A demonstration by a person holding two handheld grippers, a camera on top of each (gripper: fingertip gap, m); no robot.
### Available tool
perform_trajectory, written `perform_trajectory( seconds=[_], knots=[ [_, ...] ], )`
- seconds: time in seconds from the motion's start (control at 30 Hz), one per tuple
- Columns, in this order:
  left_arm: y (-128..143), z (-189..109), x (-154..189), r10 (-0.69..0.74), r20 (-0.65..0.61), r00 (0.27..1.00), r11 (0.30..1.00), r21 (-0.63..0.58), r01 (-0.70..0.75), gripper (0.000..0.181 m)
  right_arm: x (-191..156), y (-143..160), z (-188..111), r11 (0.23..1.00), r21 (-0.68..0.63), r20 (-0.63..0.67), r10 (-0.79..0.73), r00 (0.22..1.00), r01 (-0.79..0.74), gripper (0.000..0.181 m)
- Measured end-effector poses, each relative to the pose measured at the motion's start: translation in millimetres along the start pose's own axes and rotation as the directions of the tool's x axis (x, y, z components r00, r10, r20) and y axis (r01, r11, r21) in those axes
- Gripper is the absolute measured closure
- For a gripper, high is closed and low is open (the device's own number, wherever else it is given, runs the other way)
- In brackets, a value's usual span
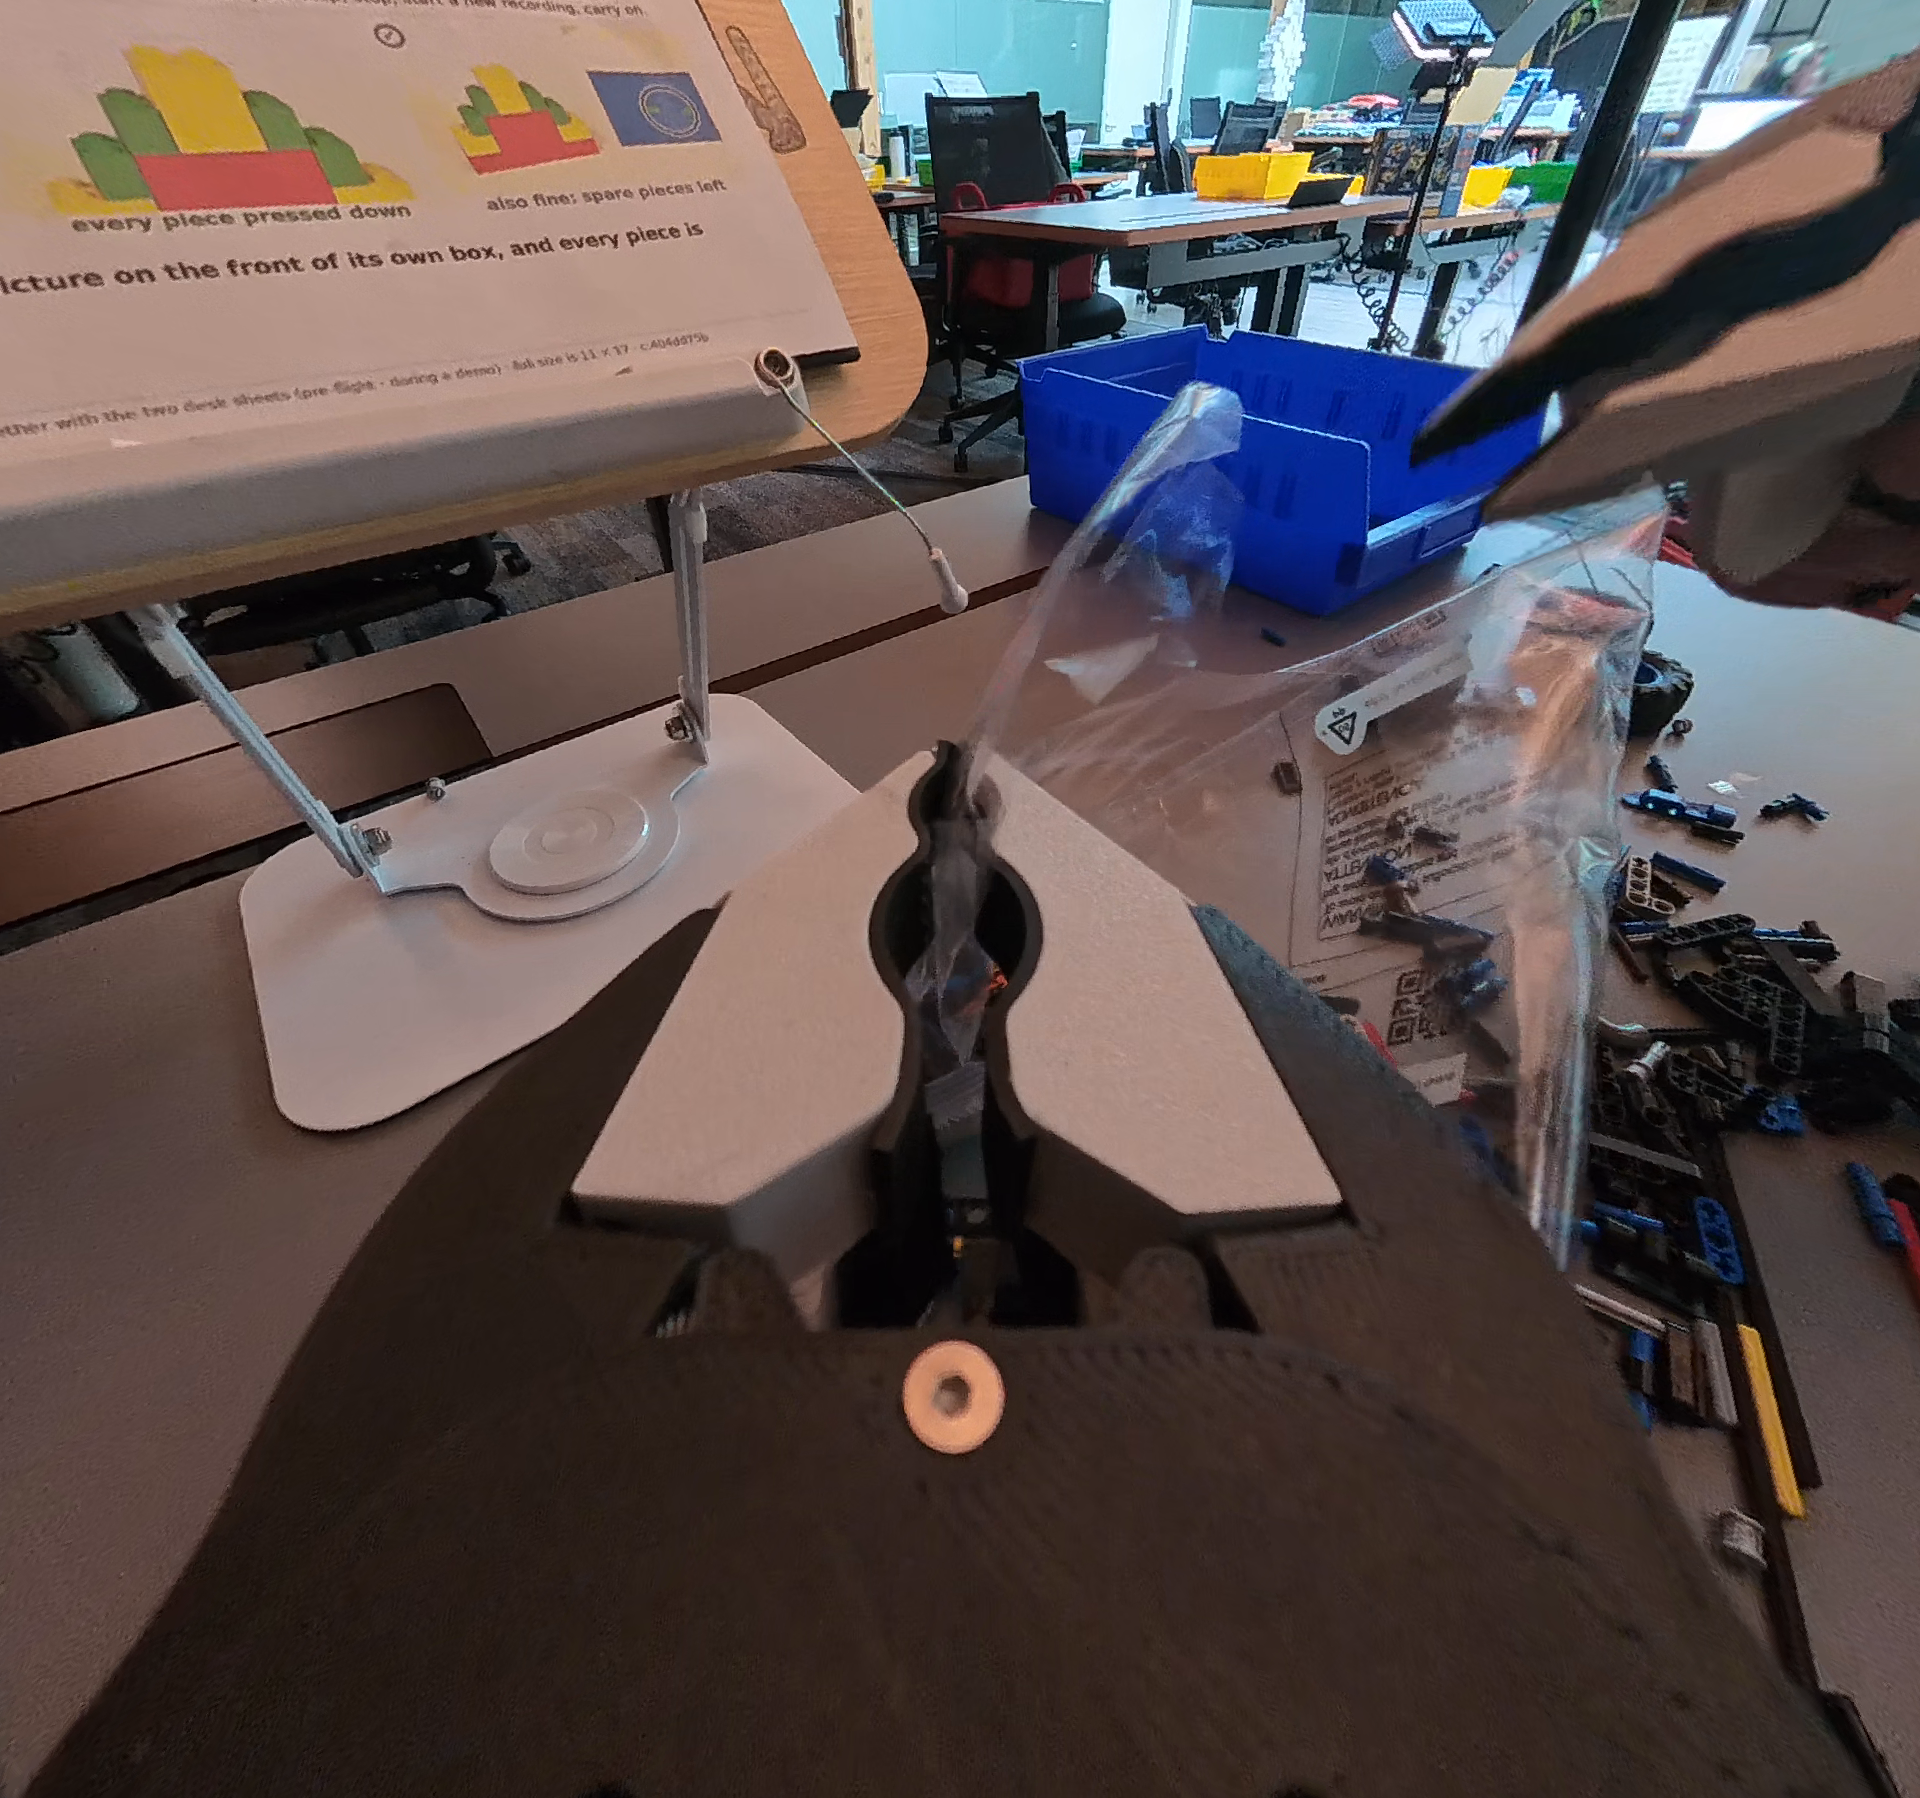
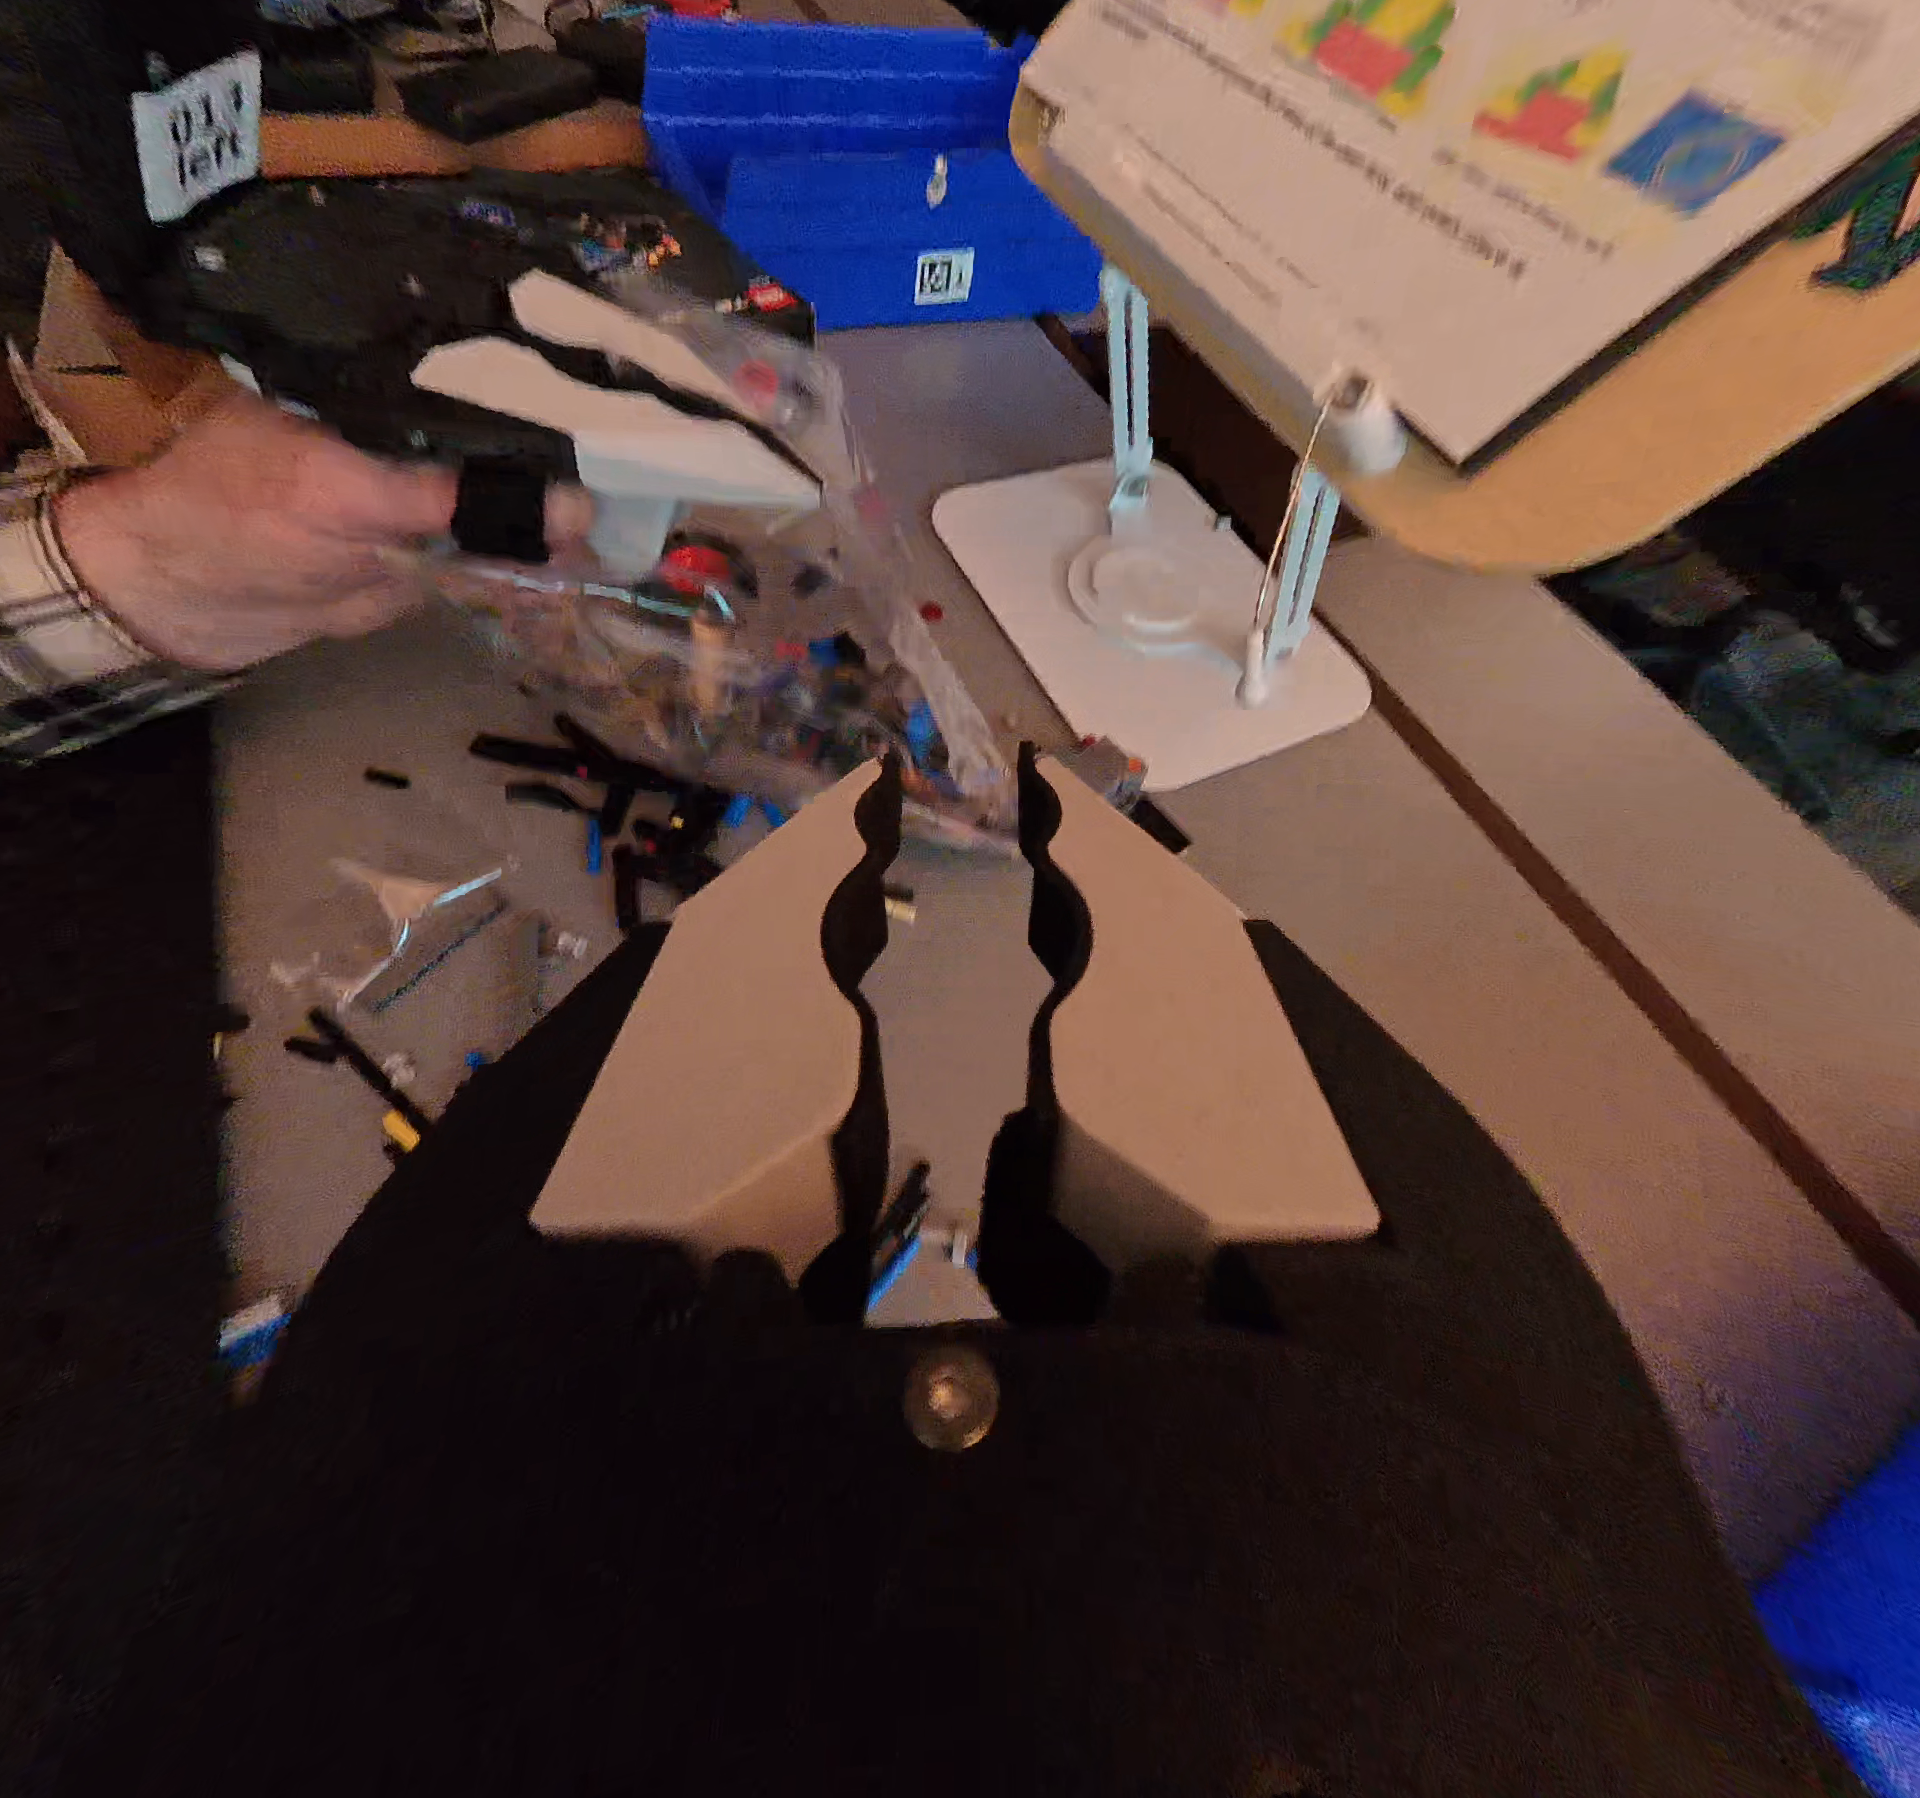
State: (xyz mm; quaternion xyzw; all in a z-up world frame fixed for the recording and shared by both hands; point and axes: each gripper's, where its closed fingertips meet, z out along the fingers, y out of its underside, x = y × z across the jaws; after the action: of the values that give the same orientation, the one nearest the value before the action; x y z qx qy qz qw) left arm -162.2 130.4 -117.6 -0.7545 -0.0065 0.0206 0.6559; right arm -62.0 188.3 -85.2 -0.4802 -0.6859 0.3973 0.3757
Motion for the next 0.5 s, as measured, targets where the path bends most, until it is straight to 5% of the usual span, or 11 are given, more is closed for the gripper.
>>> perform_trajectory(
  seconds=[0.23,0.5],
  knots=[
    [0.7,1.0,2.4,0.010,-0.004,1.000,1.000,-0.006,-0.010,0.181,-10.7,144.0,-8.8,0.892,-0.452,0.063,0.048,0.997,-0.014,0.163],
    [2.0,-0.4,-2.0,0.002,0.010,1.000,1.000,-0.006,-0.002,0.181,-27.0,187.6,-0.6,0.811,-0.584,0.106,0.100,0.989,-0.019,0.168]
  ],
)
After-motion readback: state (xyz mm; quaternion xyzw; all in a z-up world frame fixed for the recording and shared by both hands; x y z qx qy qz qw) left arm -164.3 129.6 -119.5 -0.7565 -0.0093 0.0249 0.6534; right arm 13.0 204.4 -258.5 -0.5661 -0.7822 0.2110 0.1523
